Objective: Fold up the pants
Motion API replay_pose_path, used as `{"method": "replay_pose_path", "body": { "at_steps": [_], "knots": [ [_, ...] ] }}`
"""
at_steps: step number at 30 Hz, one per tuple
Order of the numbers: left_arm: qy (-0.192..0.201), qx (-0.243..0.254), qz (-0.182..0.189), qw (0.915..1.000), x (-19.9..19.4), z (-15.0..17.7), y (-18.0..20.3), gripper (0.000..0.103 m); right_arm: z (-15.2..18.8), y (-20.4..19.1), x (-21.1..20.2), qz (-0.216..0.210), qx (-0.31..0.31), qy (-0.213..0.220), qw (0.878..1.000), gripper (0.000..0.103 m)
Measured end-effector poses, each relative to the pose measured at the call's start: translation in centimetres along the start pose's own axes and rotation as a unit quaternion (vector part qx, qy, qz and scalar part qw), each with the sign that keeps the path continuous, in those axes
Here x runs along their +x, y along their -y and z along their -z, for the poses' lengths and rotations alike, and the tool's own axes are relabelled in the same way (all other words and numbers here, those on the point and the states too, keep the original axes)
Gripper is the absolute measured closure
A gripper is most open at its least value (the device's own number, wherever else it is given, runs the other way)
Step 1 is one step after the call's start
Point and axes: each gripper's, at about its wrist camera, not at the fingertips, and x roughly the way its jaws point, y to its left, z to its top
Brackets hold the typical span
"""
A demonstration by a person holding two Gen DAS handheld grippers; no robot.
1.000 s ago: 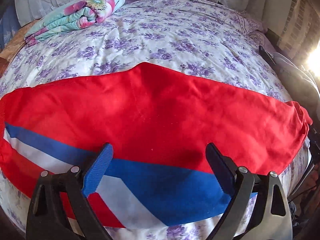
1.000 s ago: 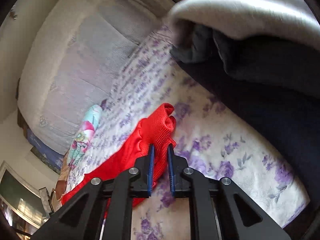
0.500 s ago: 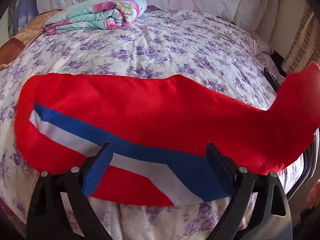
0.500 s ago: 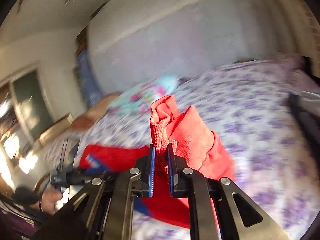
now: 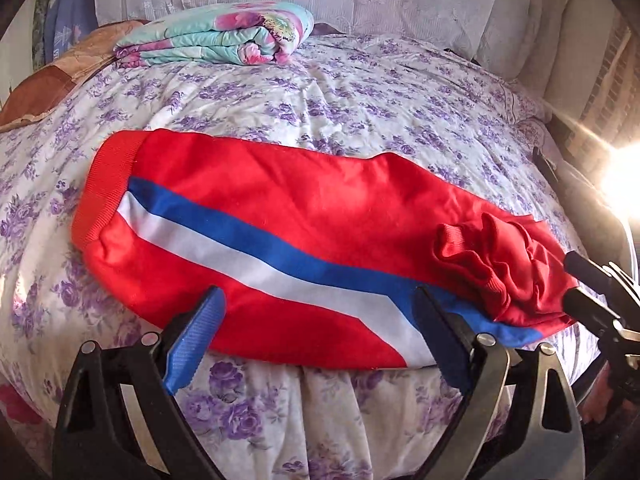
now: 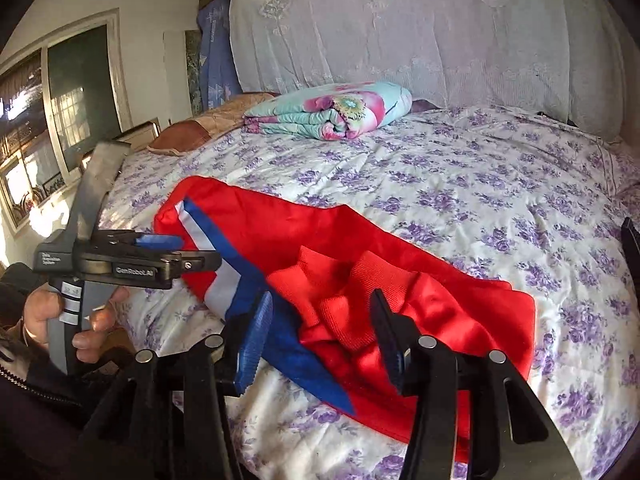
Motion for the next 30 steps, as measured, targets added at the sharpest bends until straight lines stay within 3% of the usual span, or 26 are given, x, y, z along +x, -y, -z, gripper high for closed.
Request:
{"method": "replay_pose_path", "body": {
  "at_steps": [3,4,6,7,8,14,17,20,26,30],
  "knots": [
    [0.000,0.000,0.003,1.0000,0.0,0.1,-0.1,0.011,0.3,0.4,3.1,0.022,-0.002,-0.054,0.998,0.064],
    [0.000,0.001,0.003,1.0000,0.0,0.1,-0.1,0.011,0.7,0.4,4.3,0.039,-0.006,-0.074,0.997,0.074],
    [0.000,0.000,0.004,1.0000,-0.1,0.1,-0.1,0.011,1.4,0.5,5.4,0.052,-0.013,-0.092,0.994,0.079],
    [0.001,-0.001,0.005,1.0000,-0.1,0.1,-0.2,0.011,1.5,0.3,5.3,0.056,-0.024,-0.091,0.994,0.092],
    [0.001,-0.001,0.006,1.0000,-0.1,0.1,-0.2,0.011,1.5,0.2,5.2,0.053,-0.029,-0.093,0.994,0.098],
    [0.001,-0.003,0.008,1.0000,-0.1,0.0,-0.4,0.011,-1.7,1.8,0.6,0.013,0.017,-0.013,1.000,0.098],
    [0.004,-0.005,0.008,0.9999,-0.2,0.0,-0.7,0.011,-3.9,1.9,-0.7,-0.047,0.036,0.014,0.998,0.098],
    [0.005,-0.012,0.008,0.9999,-0.4,0.0,-1.1,0.011,-4.2,-0.5,1.1,-0.086,0.014,-0.001,0.996,0.098],
    [0.005,-0.007,0.002,1.0000,-0.5,0.3,-1.1,0.011,-0.3,-2.8,7.9,-0.084,-0.008,-0.090,0.992,0.097],
    [0.005,-0.006,0.000,1.0000,-0.5,0.4,-1.1,0.011,-0.2,-3.5,7.3,-0.084,-0.024,-0.085,0.993,0.095]
  ]
}}
